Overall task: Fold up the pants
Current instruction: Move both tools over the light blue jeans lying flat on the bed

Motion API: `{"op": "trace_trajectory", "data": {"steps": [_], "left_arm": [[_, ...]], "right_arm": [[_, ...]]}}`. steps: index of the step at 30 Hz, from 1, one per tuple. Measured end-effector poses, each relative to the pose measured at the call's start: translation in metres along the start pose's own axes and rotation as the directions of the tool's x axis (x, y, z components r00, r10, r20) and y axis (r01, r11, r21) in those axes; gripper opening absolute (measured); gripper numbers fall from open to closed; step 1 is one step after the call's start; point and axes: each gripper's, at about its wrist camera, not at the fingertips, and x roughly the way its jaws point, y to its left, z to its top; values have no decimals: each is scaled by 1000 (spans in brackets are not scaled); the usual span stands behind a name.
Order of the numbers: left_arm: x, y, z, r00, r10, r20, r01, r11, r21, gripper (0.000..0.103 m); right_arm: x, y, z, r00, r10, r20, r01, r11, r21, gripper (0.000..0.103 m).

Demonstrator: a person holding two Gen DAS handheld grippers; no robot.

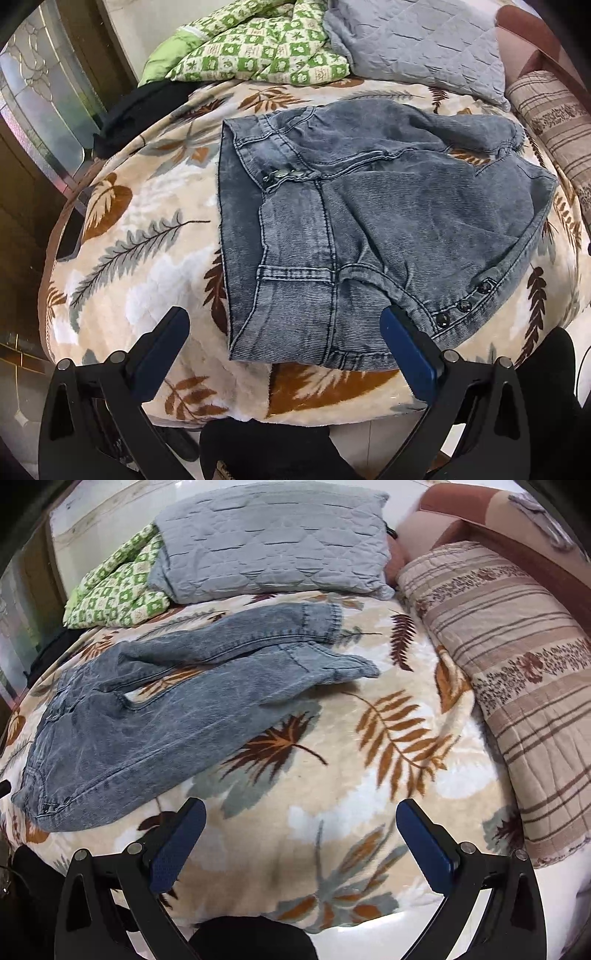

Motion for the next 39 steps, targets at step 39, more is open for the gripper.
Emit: {"op": "trace_trajectory", "data": {"steps": [39], "left_arm": [[25,9,37,989,-94,-113,80,989,-123,103]], "right_arm": [[42,-46,35,999,-8,-44,12,997,73,103]]}}
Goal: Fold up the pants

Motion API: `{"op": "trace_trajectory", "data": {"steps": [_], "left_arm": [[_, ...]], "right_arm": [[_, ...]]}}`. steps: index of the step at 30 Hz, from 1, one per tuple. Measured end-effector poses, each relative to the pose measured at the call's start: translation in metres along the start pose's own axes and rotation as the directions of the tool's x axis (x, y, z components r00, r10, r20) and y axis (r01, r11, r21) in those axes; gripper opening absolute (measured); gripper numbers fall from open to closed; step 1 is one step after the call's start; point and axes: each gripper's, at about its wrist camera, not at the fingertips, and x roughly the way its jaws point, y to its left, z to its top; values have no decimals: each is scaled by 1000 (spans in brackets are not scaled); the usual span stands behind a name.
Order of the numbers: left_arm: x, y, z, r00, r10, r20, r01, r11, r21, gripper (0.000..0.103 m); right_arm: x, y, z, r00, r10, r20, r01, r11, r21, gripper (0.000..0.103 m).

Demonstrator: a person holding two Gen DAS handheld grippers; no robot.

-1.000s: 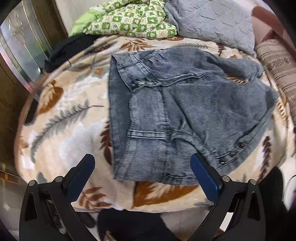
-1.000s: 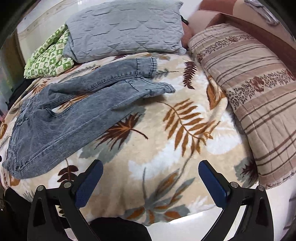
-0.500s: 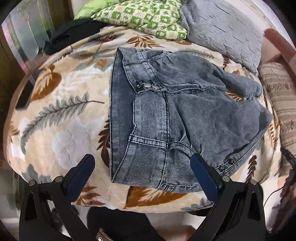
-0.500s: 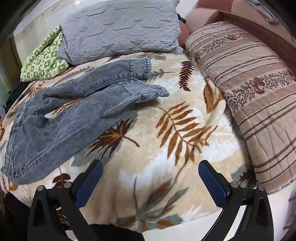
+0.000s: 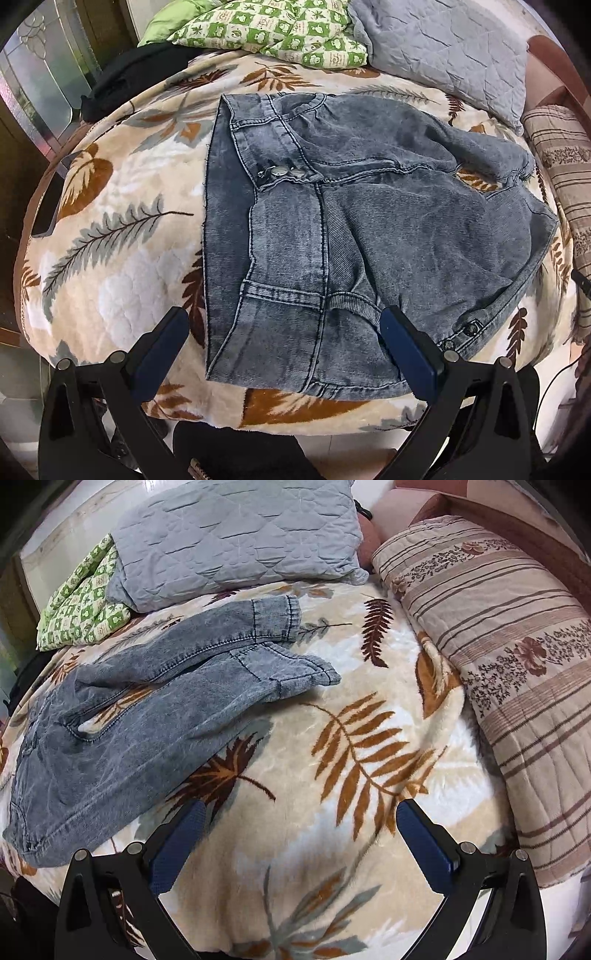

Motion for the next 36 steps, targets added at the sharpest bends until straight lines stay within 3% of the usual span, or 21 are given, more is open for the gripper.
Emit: {"op": "trace_trajectory", "data": {"steps": [3,5,6,8,9,15,20,23,25,26,27,28,29,30,31,36], "left_arm": [[2,-1,1,1000,12,-18,-12,1000,-9,103],[3,4,-1,998,-42,-49,40,998,-55,103],[5,9,-5,993,-100,-68,93,991,-97,103],[13,19,-17,964,-241,-115,215,955,-202,103],[18,21,-23,951,-278,-133,243,942,-233,103],[34,21,-37,921,-344,-181,279,909,-309,103],[46,10,-38,892,-409,-192,327,877,-351,103],[61,9,-32,889,-416,-192,315,859,-403,103],[64,13,-27,890,-422,-174,309,838,-450,103],[63,14,-25,889,-431,-156,317,825,-468,102],[60,16,-22,891,-433,-137,323,817,-478,95],[55,17,-19,898,-422,-122,321,820,-473,65],[51,17,-15,905,-407,-121,314,834,-454,30],[50,17,-13,904,-408,-126,319,842,-436,23],[46,17,-11,901,-415,-123,330,842,-426,22],[30,15,-15,927,-358,-109,300,886,-354,23]], "right_arm": [[6,-4,11,1000,12,-7,-12,1000,25,103],[12,-9,20,1000,23,-14,-23,998,58,103],[15,-12,25,999,30,-19,-29,996,81,103],[23,-17,35,998,64,-27,-60,990,131,103],[27,-19,40,996,82,-29,-76,985,157,103],[64,-24,67,981,188,-50,-165,940,299,103],[92,-20,75,969,232,-88,-184,910,372,103],[104,-21,76,962,264,-75,-213,889,407,102],[109,-24,76,956,290,-40,-244,866,436,94],[110,-24,77,953,303,-21,-263,858,442,71],[111,-25,77,950,312,-9,-277,855,438,24],[111,-25,77,948,316,-16,-279,858,432,7],[110,-27,77,946,325,-22,-283,855,435,9],[101,-31,74,946,325,5,-295,851,434,9],[92,-34,73,945,326,30,-307,851,425,8],[20,-63,31,941,309,141,-340,851,400,8]]}}
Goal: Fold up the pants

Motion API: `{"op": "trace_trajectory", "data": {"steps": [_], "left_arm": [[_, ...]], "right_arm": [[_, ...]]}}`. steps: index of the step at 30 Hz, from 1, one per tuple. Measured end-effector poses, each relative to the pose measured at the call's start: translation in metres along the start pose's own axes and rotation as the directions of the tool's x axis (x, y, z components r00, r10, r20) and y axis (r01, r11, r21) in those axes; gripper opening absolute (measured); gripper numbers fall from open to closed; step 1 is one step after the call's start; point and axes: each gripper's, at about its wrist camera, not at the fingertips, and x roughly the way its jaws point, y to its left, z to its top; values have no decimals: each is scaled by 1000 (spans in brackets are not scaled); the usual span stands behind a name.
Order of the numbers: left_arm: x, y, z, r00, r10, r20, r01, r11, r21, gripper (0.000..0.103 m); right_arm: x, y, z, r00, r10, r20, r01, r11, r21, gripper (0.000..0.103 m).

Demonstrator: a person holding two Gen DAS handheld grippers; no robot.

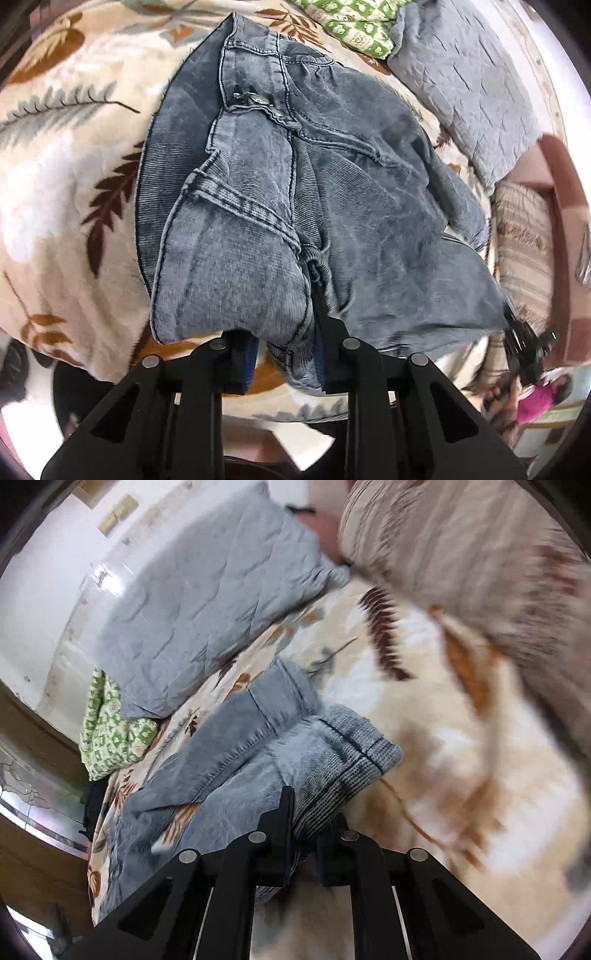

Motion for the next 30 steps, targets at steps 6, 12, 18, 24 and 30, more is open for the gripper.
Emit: {"op": "trace_trajectory", "data": {"steps": [6,12,18,24,30], "left_arm": [[18,21,-7,996,45,-73,-46,999,-9,23],[-11,20,-16,999,13,-47,-8,995,98,27],[-50,13,-9,997,10,82,-29,972,231,67],[-15,-5,19,994,100,32,-105,975,196,70],[-14,-16,56,979,187,82,-201,958,207,71]], "right_arm": [[-26,-83,-63,991,-79,-111,96,983,154,15],[-59,-83,-68,983,-178,-50,182,976,120,36],[-83,-70,-21,976,-207,72,206,978,18,74],[6,-52,20,974,-223,-43,220,973,-67,73],[39,-24,39,984,-176,-26,173,981,-89,73]]}}
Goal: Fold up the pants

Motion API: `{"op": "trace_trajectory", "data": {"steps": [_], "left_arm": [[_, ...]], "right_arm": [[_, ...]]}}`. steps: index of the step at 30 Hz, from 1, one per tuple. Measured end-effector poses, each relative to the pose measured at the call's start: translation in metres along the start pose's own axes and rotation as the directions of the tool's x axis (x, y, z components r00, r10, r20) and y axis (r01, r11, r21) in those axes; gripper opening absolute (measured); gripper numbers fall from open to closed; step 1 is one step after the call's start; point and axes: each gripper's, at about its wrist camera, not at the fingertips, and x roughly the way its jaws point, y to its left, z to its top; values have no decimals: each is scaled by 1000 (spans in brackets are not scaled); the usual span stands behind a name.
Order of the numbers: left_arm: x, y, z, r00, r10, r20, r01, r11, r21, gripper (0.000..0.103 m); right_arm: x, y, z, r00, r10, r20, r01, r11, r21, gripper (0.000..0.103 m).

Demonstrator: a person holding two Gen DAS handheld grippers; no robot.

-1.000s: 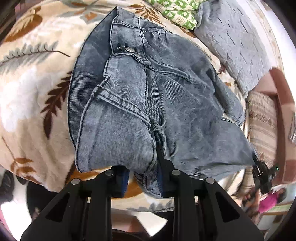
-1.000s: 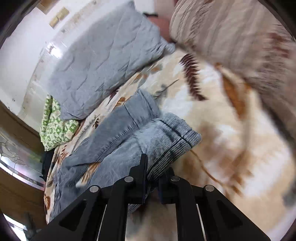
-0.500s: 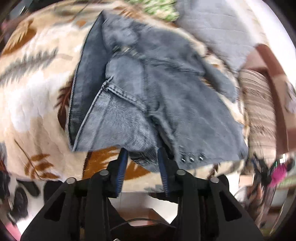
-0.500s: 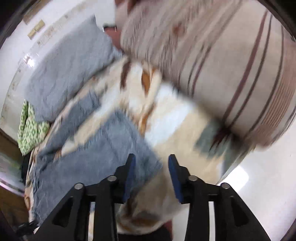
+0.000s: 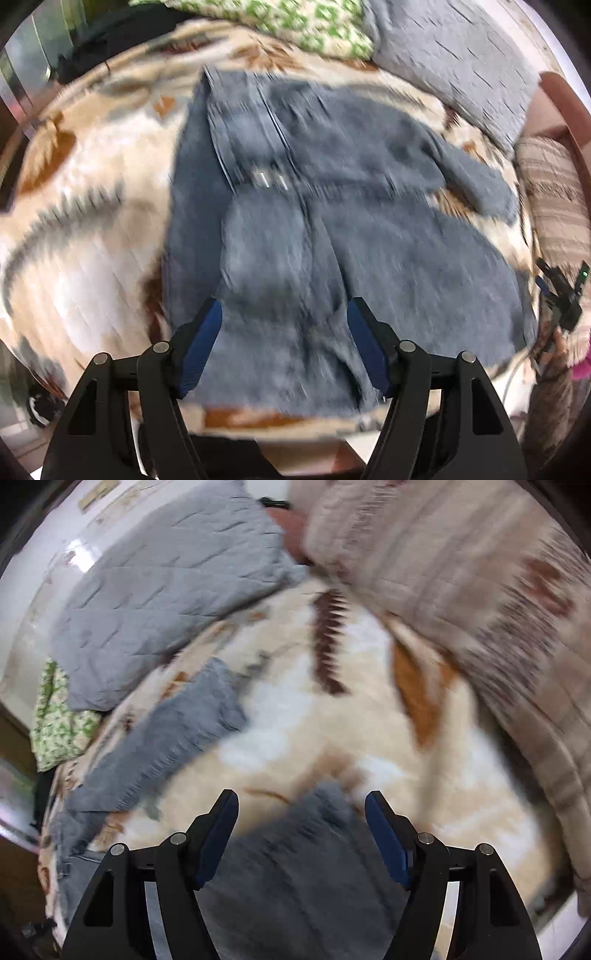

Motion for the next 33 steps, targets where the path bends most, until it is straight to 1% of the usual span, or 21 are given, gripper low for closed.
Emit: {"op": "trace_trajectory", "data": {"steps": [3,7,8,11,12,14,15,16,17,18,19,20,22,23,24,26,28,30,31,32,33], "left_arm": [[12,12,40,1000,17,-6,-17,999,-48,74],[42,35,90,999,5,-48,-13,988,-157,74],[47,37,96,999,5,-51,-13,985,-169,74],[66,37,115,997,16,-76,-29,984,-178,74],[72,34,120,996,29,-86,-43,985,-167,74],[77,28,129,995,40,-87,-52,989,-139,74],[78,23,133,995,58,-75,-66,992,-110,74],[79,20,137,995,82,-63,-87,992,-86,74],[80,19,142,993,100,-55,-104,992,-73,74],[84,17,147,991,124,-47,-126,990,-61,74],[91,17,151,989,142,-48,-145,988,-61,74],[98,19,156,987,152,-59,-156,985,-68,74],[116,23,158,981,168,-99,-176,981,-81,75],[117,23,157,980,174,-94,-181,980,-79,77],[115,22,157,981,177,-82,-183,980,-75,77],[105,24,158,986,148,-71,-153,986,-67,77],[87,33,163,990,140,-26,-142,985,-97,77],[73,45,171,991,129,20,-125,982,-142,77],[71,50,176,992,126,22,-121,980,-157,80],[72,55,181,993,115,12,-112,980,-168,82],[76,57,185,995,103,-5,-103,980,-173,82]], "right_arm": [[19,18,20,999,37,-26,-38,999,-27,73],[64,31,55,996,73,-59,-72,997,13,74],[74,33,61,995,79,-69,-78,997,19,75],[116,44,71,991,49,-122,-51,999,-13,72],[128,50,71,988,58,-141,-65,997,-47,56],[131,65,76,986,85,-146,-104,986,-131,7],[126,72,84,987,84,-140,-107,980,-169,5],[116,76,94,992,91,-92,-108,975,-193,5],[107,76,104,994,100,-45,-107,975,-195,4],[101,73,114,995,95,-9,-95,980,-175,0],[99,64,128,999,42,28,-37,990,-139,0],[103,56,135,999,-4,33,8,993,-120,0],[124,34,140,992,-119,-29,117,991,-73,0],[134,24,137,982,-176,-63,172,983,-59,0],[138,17,132,977,-198,-80,195,980,-46,4],[134,8,127,992,-99,-76,99,995,-12,7],[130,15,127,996,-14,-83,13,1000,-14,17],[129,29,130,995,30,-94,-34,999,-37,59],[130,38,132,994,56,-89,-60,997,-43,68],[130,45,133,993,87,-83,-91,995,-44,73],[134,50,137,991,109,-76,-112,993,-40,73]]}}
